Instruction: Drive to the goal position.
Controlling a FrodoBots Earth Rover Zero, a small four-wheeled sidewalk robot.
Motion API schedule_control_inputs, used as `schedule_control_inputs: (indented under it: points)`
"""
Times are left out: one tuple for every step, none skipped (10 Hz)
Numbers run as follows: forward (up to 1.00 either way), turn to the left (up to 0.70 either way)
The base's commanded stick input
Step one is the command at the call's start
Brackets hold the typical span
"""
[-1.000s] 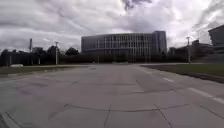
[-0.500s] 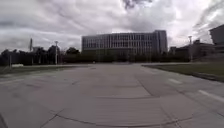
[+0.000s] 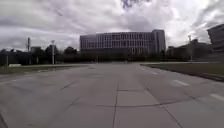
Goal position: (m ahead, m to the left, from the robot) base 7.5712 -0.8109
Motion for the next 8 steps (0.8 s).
schedule_control_inputs:
  points:
    - [0.7, -0.33]
    - [0.7, -0.21]
    - [0.7, 0.01]
    - [0.7, 0.01]
    - [0.7, 0.01]
    - [0.7, 0.01]
    - [0.7, 0.01]
    - [0.7, 0.01]
